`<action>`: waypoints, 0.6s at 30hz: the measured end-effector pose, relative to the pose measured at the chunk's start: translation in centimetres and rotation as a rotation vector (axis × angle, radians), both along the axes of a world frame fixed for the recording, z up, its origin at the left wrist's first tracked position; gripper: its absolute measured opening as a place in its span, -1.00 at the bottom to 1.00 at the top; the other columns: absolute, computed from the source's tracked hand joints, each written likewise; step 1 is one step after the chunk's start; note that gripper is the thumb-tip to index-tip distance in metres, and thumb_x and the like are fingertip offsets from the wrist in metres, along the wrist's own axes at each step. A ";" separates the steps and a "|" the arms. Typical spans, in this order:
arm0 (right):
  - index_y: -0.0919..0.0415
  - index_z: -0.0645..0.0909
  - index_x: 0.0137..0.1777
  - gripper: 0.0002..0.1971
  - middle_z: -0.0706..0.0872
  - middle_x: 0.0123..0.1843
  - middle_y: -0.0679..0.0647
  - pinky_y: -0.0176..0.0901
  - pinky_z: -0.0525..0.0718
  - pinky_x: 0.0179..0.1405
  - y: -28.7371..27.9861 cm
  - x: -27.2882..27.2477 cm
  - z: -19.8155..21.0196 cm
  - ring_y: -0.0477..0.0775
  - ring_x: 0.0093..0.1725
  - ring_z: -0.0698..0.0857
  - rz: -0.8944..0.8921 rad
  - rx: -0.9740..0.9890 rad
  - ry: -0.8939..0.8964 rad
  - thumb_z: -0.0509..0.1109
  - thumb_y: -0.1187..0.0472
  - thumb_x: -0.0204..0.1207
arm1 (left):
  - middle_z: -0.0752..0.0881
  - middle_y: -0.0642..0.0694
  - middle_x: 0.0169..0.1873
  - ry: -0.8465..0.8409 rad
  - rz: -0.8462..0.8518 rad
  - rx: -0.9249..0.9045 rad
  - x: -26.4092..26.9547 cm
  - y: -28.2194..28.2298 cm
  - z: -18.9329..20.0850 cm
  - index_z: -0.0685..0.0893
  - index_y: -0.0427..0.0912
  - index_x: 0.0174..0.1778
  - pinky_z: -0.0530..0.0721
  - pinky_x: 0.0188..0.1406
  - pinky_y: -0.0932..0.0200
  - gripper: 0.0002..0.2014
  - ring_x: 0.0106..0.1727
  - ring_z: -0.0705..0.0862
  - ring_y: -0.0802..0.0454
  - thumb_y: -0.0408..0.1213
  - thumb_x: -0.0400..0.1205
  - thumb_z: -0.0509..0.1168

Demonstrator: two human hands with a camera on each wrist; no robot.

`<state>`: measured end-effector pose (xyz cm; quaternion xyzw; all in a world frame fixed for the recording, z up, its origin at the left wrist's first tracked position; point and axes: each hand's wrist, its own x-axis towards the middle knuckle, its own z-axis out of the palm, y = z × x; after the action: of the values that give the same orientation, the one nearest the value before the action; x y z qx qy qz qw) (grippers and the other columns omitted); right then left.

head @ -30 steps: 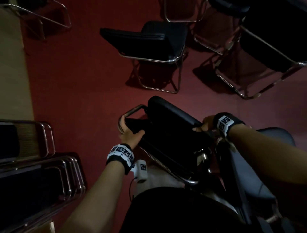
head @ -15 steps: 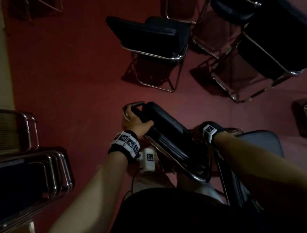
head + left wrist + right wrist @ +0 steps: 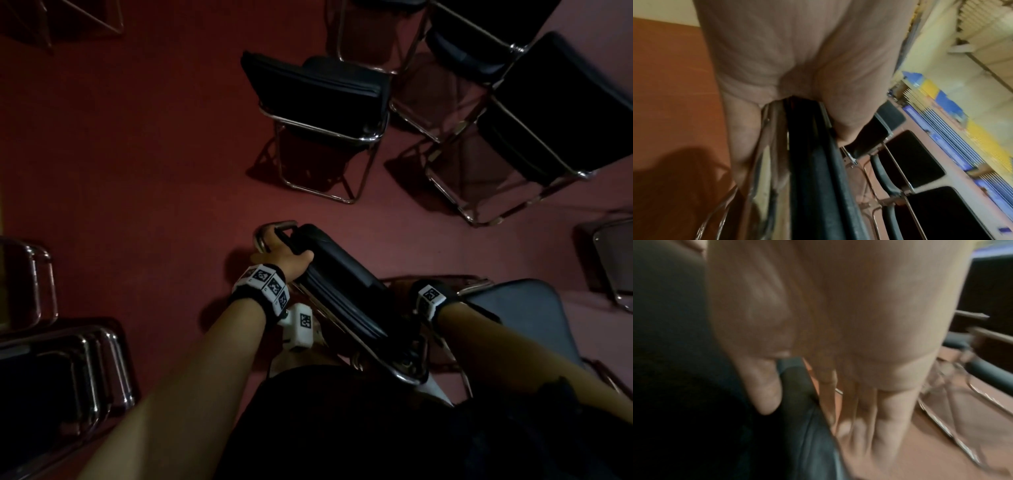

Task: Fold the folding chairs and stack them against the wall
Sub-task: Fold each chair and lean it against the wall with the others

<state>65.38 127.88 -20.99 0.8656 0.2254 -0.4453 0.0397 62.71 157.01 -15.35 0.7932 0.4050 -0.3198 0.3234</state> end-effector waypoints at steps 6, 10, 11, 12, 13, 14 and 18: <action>0.26 0.19 0.68 -0.22 0.35 0.62 0.28 0.06 0.35 0.58 0.8 0.0 -2.1 0.32 0.60 0.39 -0.390 -0.012 0.088 0.34 -0.17 0.62 | 0.46 -0.24 0.47 -0.038 0.001 -0.001 -0.5 0.4 -0.5 -0.12 0.17 0.68 0.68 0.23 -0.02 -0.01 0.18 0.62 -0.23 0.12 0.51 0.44; 0.20 0.09 0.74 -0.16 0.21 0.70 0.26 0.10 0.25 0.62 1.0 -0.2 -3.4 0.32 0.67 0.26 -0.457 0.006 0.163 0.32 -0.21 0.62 | 0.39 -0.14 0.49 -0.047 0.059 -0.038 -2.7 0.5 -1.1 -0.13 0.30 0.61 0.64 0.17 0.10 0.02 0.23 0.61 -0.13 0.12 0.41 0.46; 0.22 0.13 0.73 -0.17 0.24 0.68 0.26 0.07 0.31 0.59 1.4 0.1 -3.0 0.32 0.65 0.31 -0.403 -0.005 0.192 0.34 -0.19 0.61 | 0.41 -0.14 0.48 -0.061 0.088 -0.048 -3.2 0.6 -0.8 -0.13 0.35 0.57 0.69 0.21 0.05 0.01 0.22 0.63 -0.15 0.14 0.36 0.45; 0.25 0.21 0.69 -0.19 0.33 0.62 0.26 0.04 0.41 0.53 1.8 0.5 -2.9 0.31 0.58 0.40 -0.359 -0.015 0.209 0.37 -0.18 0.59 | 0.43 -0.14 0.47 -0.071 0.101 -0.055 -3.4 0.6 -0.4 -0.12 0.35 0.55 0.72 0.24 -0.01 0.01 0.23 0.65 -0.17 0.14 0.33 0.45; 0.28 0.30 0.64 -0.22 0.44 0.54 0.26 0.02 0.54 0.42 2.1 0.8 -2.5 0.29 0.47 0.53 -0.293 -0.007 0.220 0.39 -0.18 0.57 | 0.43 -0.14 0.48 -0.082 0.109 -0.050 -3.6 0.7 -0.3 -0.12 0.32 0.59 0.72 0.28 -0.03 0.04 0.25 0.65 -0.19 0.13 0.34 0.47; 0.30 0.38 0.56 -0.27 0.55 0.44 0.25 0.00 0.64 0.26 2.5 1.3 -2.4 0.26 0.32 0.63 -0.242 -0.004 0.244 0.40 -0.17 0.55 | 0.41 -0.15 0.52 -0.104 0.139 -0.053 -3.6 0.6 -0.1 -0.13 0.25 0.64 0.70 0.33 -0.03 0.10 0.32 0.63 -0.19 0.11 0.33 0.49; 0.31 0.27 0.57 -0.36 0.58 0.44 0.29 -0.02 0.62 0.13 4.9 2.4 -1.8 0.27 0.32 0.65 -0.121 -0.026 0.360 0.32 -0.06 0.65 | 0.37 -0.14 0.63 -0.209 0.430 -0.091 -3.5 0.6 0.5 -0.22 -0.07 0.76 0.60 0.44 0.10 0.38 0.53 0.52 -0.13 0.16 0.27 0.65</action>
<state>67.82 132.83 -22.79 0.7835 0.1708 -0.5973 -0.0168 59.18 157.57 -14.85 0.7022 0.5142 -0.1778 0.4593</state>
